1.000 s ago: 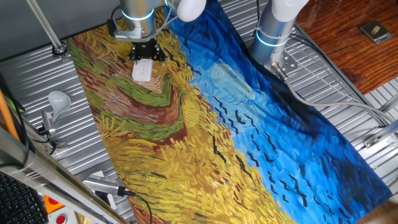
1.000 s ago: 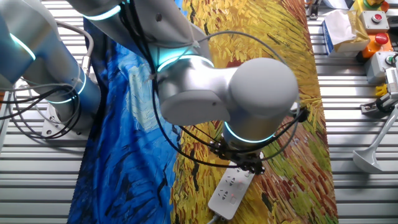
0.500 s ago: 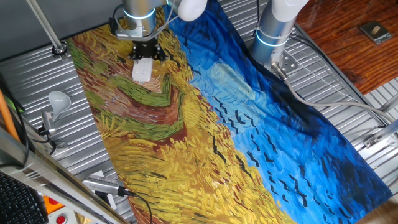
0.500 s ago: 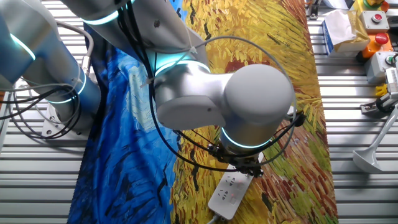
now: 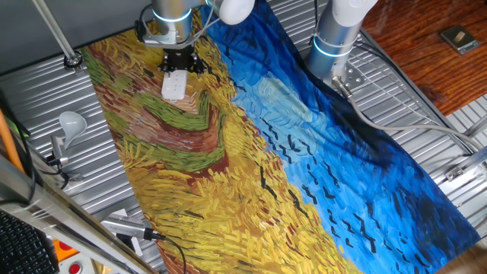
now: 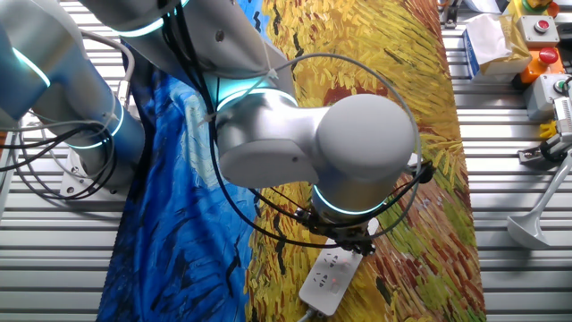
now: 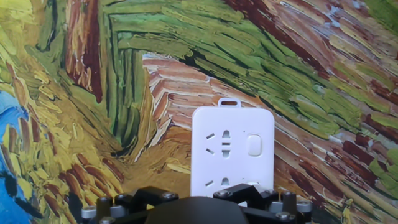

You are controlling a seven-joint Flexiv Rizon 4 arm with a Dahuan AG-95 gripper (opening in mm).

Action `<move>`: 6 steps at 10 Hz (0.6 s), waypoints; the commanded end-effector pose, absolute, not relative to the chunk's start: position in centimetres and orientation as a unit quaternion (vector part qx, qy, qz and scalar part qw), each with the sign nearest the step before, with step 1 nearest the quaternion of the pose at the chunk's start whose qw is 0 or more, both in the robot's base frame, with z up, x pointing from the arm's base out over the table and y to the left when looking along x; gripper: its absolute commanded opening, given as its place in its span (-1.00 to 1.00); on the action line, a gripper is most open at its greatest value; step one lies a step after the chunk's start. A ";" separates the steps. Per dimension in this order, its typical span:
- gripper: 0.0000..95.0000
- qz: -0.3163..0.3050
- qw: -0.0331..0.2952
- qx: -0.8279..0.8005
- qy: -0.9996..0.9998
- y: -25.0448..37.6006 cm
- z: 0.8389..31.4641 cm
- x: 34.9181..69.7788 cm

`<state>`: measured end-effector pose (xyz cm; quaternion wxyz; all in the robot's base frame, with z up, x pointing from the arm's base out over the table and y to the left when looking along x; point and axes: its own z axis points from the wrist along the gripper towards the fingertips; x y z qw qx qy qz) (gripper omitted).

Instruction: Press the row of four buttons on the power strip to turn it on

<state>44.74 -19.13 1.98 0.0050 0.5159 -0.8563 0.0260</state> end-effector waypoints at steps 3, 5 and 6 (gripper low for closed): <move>1.00 0.027 0.004 0.516 -0.856 -19.1 1.8 44.9; 1.00 0.027 0.004 0.516 -0.856 -18.9 1.7 44.9; 1.00 0.027 0.004 0.516 -0.856 -18.9 1.7 45.0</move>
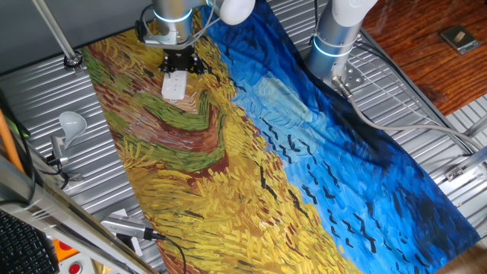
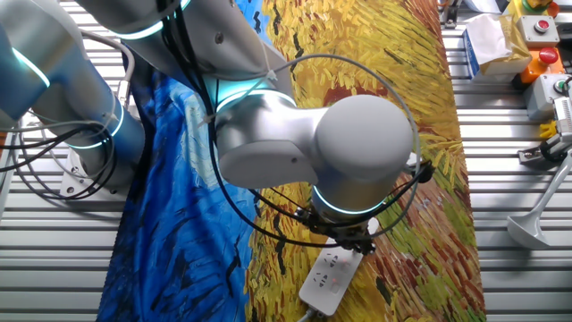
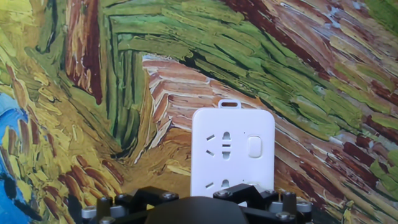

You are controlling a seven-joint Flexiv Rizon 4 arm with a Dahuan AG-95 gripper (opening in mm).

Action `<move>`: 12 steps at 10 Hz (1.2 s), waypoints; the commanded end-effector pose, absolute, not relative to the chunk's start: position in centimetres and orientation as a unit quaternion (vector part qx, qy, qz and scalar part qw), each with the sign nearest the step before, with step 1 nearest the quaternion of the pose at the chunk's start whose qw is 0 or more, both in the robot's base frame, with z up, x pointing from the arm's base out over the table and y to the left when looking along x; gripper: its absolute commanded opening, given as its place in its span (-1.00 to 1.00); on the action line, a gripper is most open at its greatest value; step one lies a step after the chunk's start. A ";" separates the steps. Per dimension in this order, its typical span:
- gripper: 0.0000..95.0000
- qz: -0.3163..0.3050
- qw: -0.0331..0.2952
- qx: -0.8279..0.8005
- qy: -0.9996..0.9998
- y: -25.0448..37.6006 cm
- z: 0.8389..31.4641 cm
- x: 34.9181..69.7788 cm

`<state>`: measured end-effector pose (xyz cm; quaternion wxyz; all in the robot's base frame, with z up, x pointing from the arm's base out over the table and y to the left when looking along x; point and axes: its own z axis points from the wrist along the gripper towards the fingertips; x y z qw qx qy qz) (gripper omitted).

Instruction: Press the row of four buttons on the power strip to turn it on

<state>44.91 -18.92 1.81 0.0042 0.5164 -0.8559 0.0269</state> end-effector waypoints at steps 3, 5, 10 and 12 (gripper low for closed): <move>1.00 0.030 0.002 0.518 -0.855 -18.8 1.4 45.1; 1.00 0.031 0.001 0.520 -0.854 -18.8 1.4 45.1; 1.00 0.032 -0.006 0.518 -0.854 -18.9 1.1 45.1; 1.00 0.033 -0.006 0.518 -0.855 -18.9 1.1 45.1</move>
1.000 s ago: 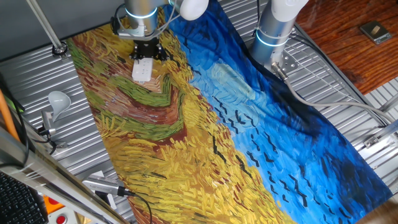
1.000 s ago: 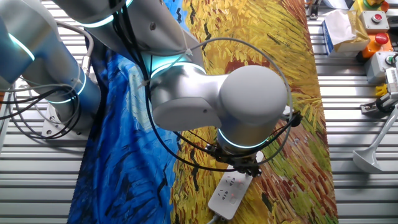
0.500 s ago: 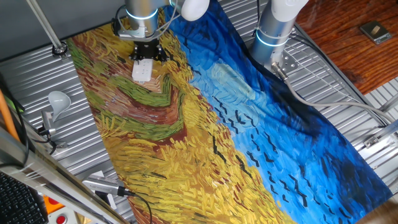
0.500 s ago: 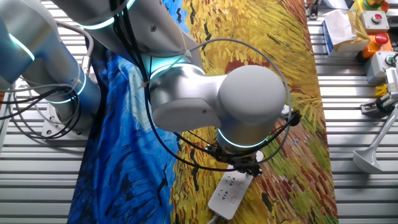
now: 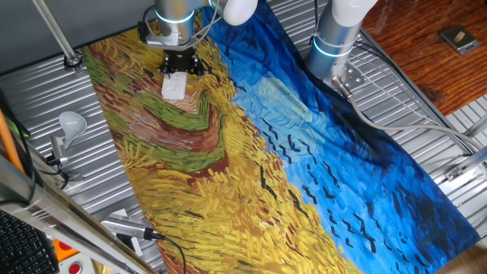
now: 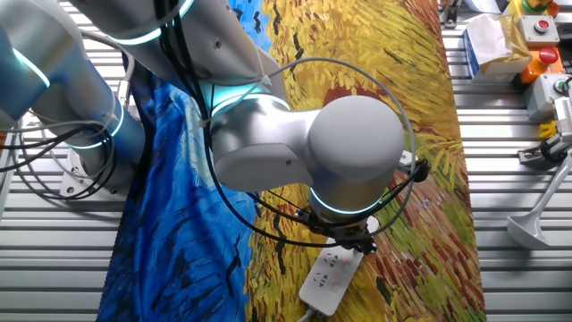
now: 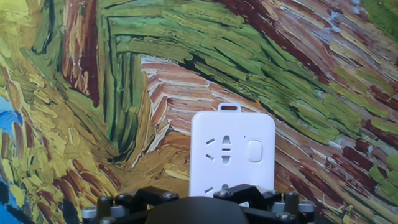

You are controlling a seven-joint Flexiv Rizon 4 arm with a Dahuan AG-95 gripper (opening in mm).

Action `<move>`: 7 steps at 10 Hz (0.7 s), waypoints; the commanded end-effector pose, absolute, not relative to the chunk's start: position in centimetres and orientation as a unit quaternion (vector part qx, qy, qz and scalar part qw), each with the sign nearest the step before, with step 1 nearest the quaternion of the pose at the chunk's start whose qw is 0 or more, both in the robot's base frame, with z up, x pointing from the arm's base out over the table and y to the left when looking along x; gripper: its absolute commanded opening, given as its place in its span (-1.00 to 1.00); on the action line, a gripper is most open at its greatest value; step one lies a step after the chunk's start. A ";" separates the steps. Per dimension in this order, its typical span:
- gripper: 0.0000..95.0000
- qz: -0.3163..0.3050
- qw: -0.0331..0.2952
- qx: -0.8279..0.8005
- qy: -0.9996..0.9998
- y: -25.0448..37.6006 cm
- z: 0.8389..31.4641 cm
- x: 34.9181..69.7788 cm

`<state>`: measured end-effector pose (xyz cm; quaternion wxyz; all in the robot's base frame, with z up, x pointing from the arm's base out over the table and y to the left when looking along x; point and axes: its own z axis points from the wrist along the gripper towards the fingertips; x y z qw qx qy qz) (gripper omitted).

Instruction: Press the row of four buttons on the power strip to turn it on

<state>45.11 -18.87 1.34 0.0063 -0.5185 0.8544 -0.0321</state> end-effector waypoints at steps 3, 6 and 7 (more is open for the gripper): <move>1.00 -0.033 0.008 -0.518 0.855 -19.0 0.7 45.1; 1.00 -0.032 0.014 -0.519 0.854 -19.1 -0.2 45.2; 1.00 -0.032 0.014 -0.519 0.854 -19.1 -0.2 45.2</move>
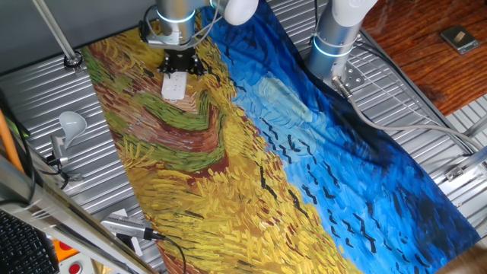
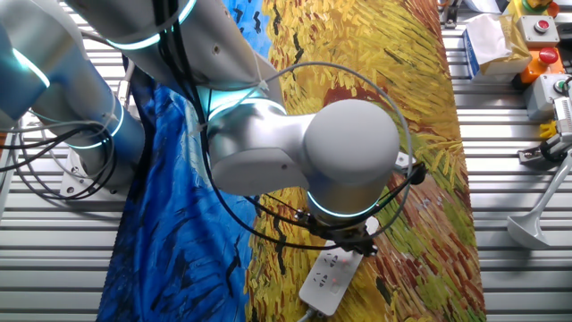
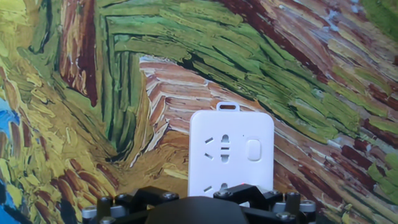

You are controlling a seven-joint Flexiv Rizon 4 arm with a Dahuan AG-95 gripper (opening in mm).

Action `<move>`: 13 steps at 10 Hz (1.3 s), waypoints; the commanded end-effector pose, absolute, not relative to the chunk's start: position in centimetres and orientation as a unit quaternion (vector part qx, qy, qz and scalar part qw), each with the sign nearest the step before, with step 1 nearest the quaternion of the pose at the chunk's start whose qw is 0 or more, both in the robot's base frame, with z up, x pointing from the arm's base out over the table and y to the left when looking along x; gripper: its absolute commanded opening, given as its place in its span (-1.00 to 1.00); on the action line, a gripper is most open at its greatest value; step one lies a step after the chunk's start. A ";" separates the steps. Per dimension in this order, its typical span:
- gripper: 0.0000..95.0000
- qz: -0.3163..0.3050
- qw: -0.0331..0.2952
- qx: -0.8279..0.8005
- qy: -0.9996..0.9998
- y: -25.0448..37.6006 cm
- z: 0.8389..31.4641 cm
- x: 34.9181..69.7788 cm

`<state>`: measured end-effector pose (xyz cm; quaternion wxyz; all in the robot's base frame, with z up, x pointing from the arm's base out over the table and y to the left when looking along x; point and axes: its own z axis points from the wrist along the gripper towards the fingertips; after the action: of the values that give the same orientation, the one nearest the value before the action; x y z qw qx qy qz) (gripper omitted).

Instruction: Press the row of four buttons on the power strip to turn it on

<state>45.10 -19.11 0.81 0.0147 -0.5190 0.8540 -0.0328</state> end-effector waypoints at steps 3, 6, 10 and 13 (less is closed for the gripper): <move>1.00 -0.031 0.013 -0.517 0.855 -19.1 0.0 45.1; 1.00 -0.033 0.000 -0.514 0.857 -18.7 2.1 44.9; 1.00 -0.033 -0.004 -0.505 0.863 -18.2 4.1 44.6; 1.00 -0.031 -0.010 -0.505 0.863 -18.5 4.3 44.4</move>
<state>44.55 -18.62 3.96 -0.0091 -0.5058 0.8618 -0.0360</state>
